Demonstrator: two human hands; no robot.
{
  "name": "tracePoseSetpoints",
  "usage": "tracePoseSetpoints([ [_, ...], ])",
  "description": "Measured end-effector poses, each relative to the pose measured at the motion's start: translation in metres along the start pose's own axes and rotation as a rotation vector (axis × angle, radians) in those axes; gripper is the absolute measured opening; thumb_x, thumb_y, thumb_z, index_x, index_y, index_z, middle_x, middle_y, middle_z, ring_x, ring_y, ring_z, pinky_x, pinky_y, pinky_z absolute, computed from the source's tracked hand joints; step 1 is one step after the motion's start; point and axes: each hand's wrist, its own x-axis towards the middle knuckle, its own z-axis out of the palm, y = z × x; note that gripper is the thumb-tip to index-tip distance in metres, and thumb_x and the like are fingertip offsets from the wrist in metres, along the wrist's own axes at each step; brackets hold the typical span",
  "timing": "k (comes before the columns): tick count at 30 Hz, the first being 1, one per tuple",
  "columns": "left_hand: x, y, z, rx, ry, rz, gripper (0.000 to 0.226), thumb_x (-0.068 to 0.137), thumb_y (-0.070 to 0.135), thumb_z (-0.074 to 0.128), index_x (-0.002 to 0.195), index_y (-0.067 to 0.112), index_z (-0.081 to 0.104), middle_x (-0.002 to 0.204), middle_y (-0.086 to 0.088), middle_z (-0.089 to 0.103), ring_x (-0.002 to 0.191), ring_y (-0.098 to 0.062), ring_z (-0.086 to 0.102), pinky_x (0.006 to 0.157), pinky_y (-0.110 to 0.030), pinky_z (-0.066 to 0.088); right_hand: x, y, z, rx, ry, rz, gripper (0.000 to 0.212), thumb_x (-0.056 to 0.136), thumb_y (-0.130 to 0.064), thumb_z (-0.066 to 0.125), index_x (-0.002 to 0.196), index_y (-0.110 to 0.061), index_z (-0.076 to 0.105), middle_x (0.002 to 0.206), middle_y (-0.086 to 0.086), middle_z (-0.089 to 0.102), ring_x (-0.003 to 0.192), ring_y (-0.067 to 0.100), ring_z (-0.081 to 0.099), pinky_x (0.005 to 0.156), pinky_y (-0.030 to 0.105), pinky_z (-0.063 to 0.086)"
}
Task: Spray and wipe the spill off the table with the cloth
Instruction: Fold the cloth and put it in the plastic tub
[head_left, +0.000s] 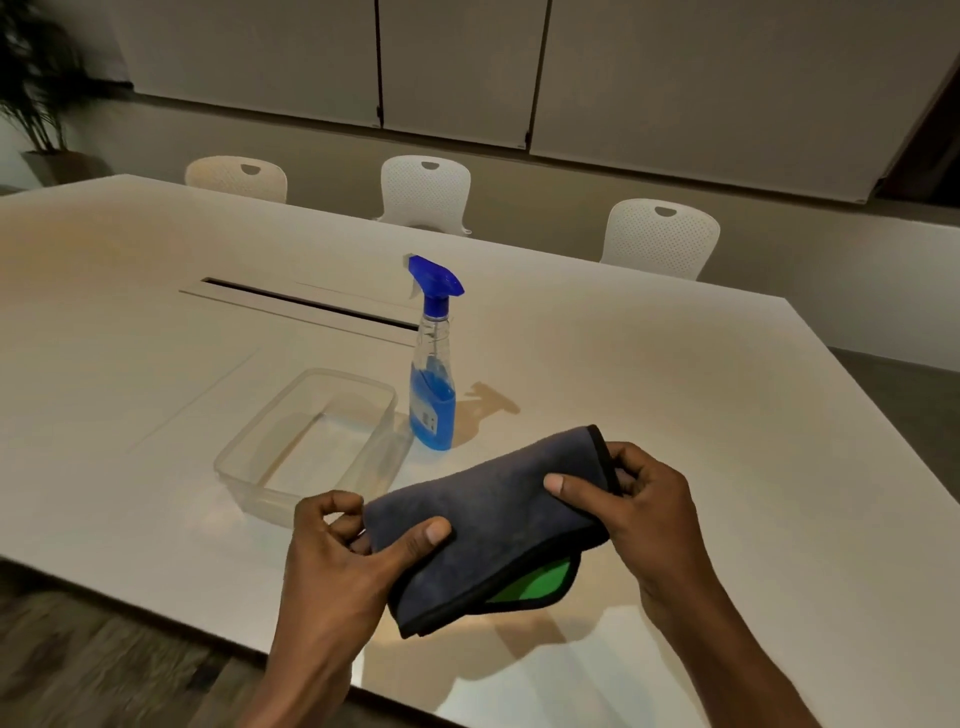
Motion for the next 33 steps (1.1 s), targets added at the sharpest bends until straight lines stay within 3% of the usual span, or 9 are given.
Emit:
tracePoseSetpoints([
  [4, 0.004, -0.009, 0.000, 0.172, -0.170, -0.050, 0.116, 0.016, 0.076, 0.098, 0.118, 0.032, 0.063, 0.110, 0.001, 0.078, 0.106, -0.022, 0.076, 0.087, -0.039, 0.064, -0.005, -0.012, 0.020, -0.189, 0.098, -0.134, 0.043, 0.070, -0.036, 0.092, 0.106, -0.031, 0.068, 0.094, -0.016, 0.075, 0.086, 0.001, 0.071, 0.073, 0.020, 0.060],
  [8, -0.001, -0.006, 0.003, 0.291, -0.289, -0.070, 0.077, 0.041, 0.078, 0.090, 0.092, 0.022, 0.078, 0.083, 0.007, 0.082, 0.079, -0.009, 0.077, 0.072, -0.029, 0.060, -0.020, -0.013, 0.040, -0.361, 0.122, -0.449, 0.043, 0.076, -0.028, 0.088, 0.111, -0.024, 0.063, 0.102, -0.011, 0.068, 0.091, 0.001, 0.064, 0.077, 0.012, 0.056],
  [12, -0.002, -0.011, 0.009, 0.288, -0.134, -0.172, 0.048, 0.070, 0.053, 0.094, 0.078, 0.011, 0.072, 0.059, 0.002, 0.072, 0.062, -0.014, 0.069, 0.064, -0.030, 0.054, -0.046, -0.001, 0.059, -0.481, 0.164, -0.811, 0.018, 0.089, -0.027, 0.070, 0.101, -0.013, 0.073, 0.100, 0.005, 0.068, 0.088, 0.020, 0.067, 0.070, 0.032, 0.059],
  [14, -0.001, -0.016, 0.013, 0.229, -0.114, -0.199, 0.037, 0.076, 0.037, 0.091, 0.072, 0.009, 0.066, 0.053, 0.002, 0.066, 0.059, -0.018, 0.066, 0.063, -0.033, 0.055, -0.055, 0.010, 0.070, -0.511, 0.235, -0.881, 0.033, 0.101, -0.031, 0.054, 0.098, -0.011, 0.079, 0.102, 0.013, 0.072, 0.090, 0.028, 0.070, 0.071, 0.039, 0.062],
  [17, -0.002, -0.023, 0.009, 0.034, -0.120, -0.287, 0.018, 0.087, 0.014, 0.084, 0.083, -0.001, 0.074, 0.066, -0.011, 0.075, 0.064, -0.022, 0.071, 0.063, -0.035, 0.061, -0.064, 0.015, 0.082, -0.480, 0.232, -0.900, 0.026, 0.091, -0.023, 0.058, 0.100, -0.016, 0.081, 0.116, 0.003, 0.070, 0.102, 0.025, 0.066, 0.076, 0.045, 0.063],
  [20, -0.008, -0.020, 0.004, -0.231, -0.160, -0.325, 0.027, 0.084, 0.021, 0.074, 0.097, -0.002, 0.078, 0.090, -0.019, 0.080, 0.076, -0.023, 0.077, 0.072, -0.038, 0.065, -0.077, 0.015, 0.085, -0.518, 0.197, -0.900, 0.028, 0.085, -0.016, 0.058, 0.098, -0.021, 0.082, 0.118, 0.006, 0.072, 0.113, 0.021, 0.062, 0.076, 0.045, 0.062],
  [23, -0.013, -0.011, -0.003, -0.380, -0.155, -0.314, 0.031, 0.095, 0.027, 0.070, 0.085, 0.002, 0.086, 0.085, -0.016, 0.081, 0.071, -0.026, 0.080, 0.072, -0.043, 0.061, -0.083, 0.018, 0.085, -0.486, 0.128, -0.853, 0.032, 0.090, -0.023, 0.055, 0.106, -0.031, 0.081, 0.127, 0.002, 0.069, 0.123, 0.028, 0.060, 0.081, 0.043, 0.059],
  [27, -0.003, -0.013, -0.012, -0.225, -0.147, -0.189, 0.071, 0.054, 0.053, 0.098, 0.114, 0.019, 0.079, 0.105, -0.001, 0.086, 0.101, -0.024, 0.082, 0.095, -0.054, 0.066, -0.080, 0.017, 0.087, -0.313, -0.051, -0.685, 0.033, 0.079, -0.037, 0.069, 0.110, -0.031, 0.079, 0.138, -0.007, 0.061, 0.132, 0.022, 0.056, 0.099, 0.012, 0.044],
  [33, 0.015, -0.020, -0.029, -0.184, 0.035, -0.033, 0.080, 0.046, 0.050, 0.098, 0.119, 0.029, 0.074, 0.116, 0.003, 0.083, 0.111, -0.024, 0.079, 0.096, -0.052, 0.067, -0.056, -0.002, 0.104, 0.032, 0.009, -0.343, 0.035, 0.075, -0.038, 0.088, 0.107, -0.033, 0.073, 0.122, -0.008, 0.068, 0.116, 0.017, 0.067, 0.090, 0.041, 0.060],
])
